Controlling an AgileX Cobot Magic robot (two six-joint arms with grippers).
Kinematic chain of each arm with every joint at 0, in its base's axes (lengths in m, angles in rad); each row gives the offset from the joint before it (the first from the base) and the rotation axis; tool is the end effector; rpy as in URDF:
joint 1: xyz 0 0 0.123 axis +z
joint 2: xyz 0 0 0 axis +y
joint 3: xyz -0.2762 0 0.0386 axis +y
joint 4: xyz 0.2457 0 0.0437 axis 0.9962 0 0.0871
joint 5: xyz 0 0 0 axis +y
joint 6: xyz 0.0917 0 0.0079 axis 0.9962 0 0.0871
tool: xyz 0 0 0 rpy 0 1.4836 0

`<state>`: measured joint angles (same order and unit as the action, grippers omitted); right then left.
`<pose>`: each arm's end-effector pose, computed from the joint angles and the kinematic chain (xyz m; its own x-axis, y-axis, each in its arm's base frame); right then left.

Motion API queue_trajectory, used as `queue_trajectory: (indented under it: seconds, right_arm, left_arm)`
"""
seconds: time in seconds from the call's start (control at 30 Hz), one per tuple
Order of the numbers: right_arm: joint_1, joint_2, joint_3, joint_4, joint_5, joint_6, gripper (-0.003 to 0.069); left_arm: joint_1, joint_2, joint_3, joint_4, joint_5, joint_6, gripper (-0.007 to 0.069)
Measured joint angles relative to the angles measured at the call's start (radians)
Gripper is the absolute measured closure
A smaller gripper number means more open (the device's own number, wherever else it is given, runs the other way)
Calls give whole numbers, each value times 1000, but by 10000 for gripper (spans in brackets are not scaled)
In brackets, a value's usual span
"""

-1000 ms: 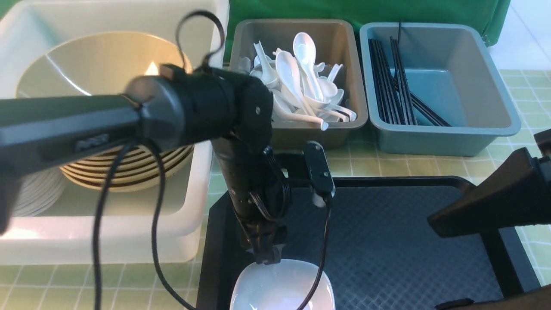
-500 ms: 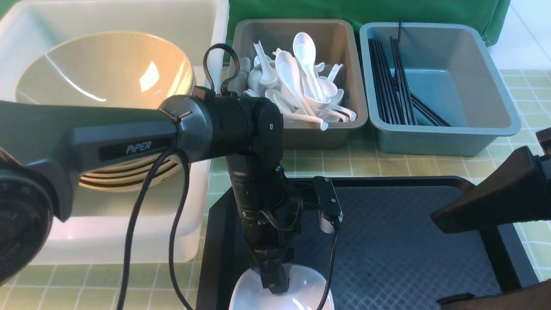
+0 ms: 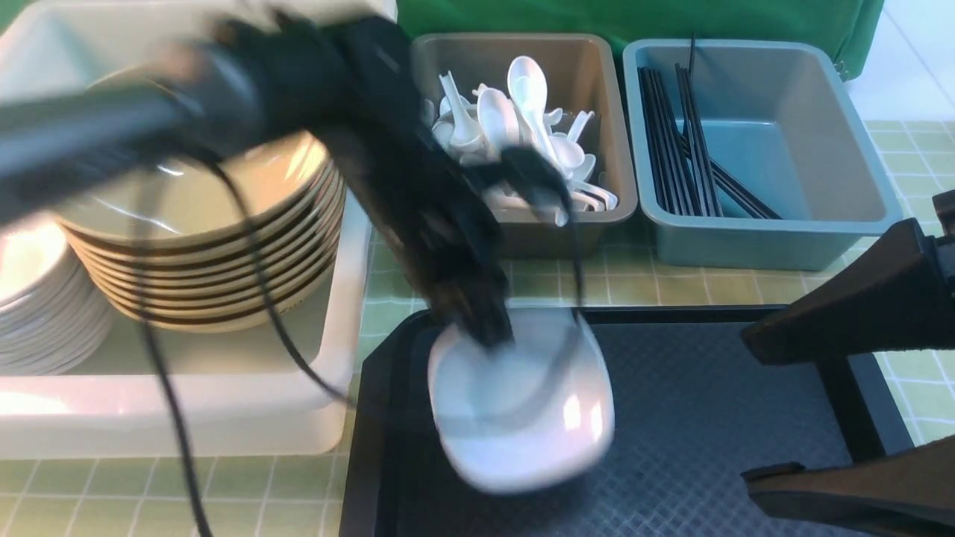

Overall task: On green table put chopsticks spoon bowls plates into blue grey white boxes.
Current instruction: 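Grasp the small white bowl on the black tray by its rim with the left gripper, then place the white bowl into the white bin with the other dishes with the left gripper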

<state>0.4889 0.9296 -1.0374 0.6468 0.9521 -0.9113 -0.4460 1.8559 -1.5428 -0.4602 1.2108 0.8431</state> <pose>0.1281 0.1194 0.3889 -0.1067 -0.5286 -0.8422 -0.9176 0.3786 -0.1213 0.3228 -0.1968 0.2606 -0.4131 0.8237 -0.3884 0.9099 0.3550 -0.2147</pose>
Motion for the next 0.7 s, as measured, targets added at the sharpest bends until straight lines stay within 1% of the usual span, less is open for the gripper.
queue_trajectory:
  seconds: [0.1, 0.17, 0.23, 0.27, 0.3, 0.33, 0.4, 0.47, 0.5, 0.53, 0.57, 0.6, 0.67, 0.7]
  right_arm:
    - [0, 0, 0, 6, -4, -9, 117]
    - [0, 2, 0, 32, -8, -38, 117]
    - [0, 10, 0, 76, -12, -75, 117]
    - [0, 15, 0, 105, -19, -98, 117]
    - [0, 25, 0, 150, -35, -129, 117]
    - [0, 32, 0, 171, -48, -139, 117]
    - [0, 42, 0, 189, -69, -147, 117]
    - [0, 58, 0, 199, -97, -168, 125]
    - [0, 59, 0, 199, -97, -168, 127]
    - [0, 69, 0, 201, -102, -178, 152]
    - [0, 75, 0, 202, -105, -183, 174]
    - [0, 80, 0, 202, -108, -185, 211]
    - [0, 85, 0, 204, -118, -184, 316]
    - [0, 88, 0, 204, -133, -182, 382]
  left_arm:
    - [194, -106, -28, -179, 0, -30, 609]
    - [307, -161, -30, -277, 1, -41, 609]
    - [425, -229, -29, -340, 4, -66, 609]
    - [494, -268, -22, -358, 4, -81, 609]
    - [598, -330, -4, -370, 7, -102, 609]
    - [661, -360, 17, -372, 9, -110, 609]
    - [793, -407, 53, -373, 9, -123, 609]
    - [975, -467, 126, -383, 9, -134, 609]
    - [992, -471, 142, -386, 7, -134, 609]
    - [1114, -495, 200, -416, -14, -144, 609]
    - [1166, -505, 236, -452, -36, -150, 609]
    - [1235, -515, 288, -497, -74, -154, 609]
    - [1316, -519, 365, -585, -132, -155, 609]
    - [1336, -519, 392, -617, -154, -153, 609]
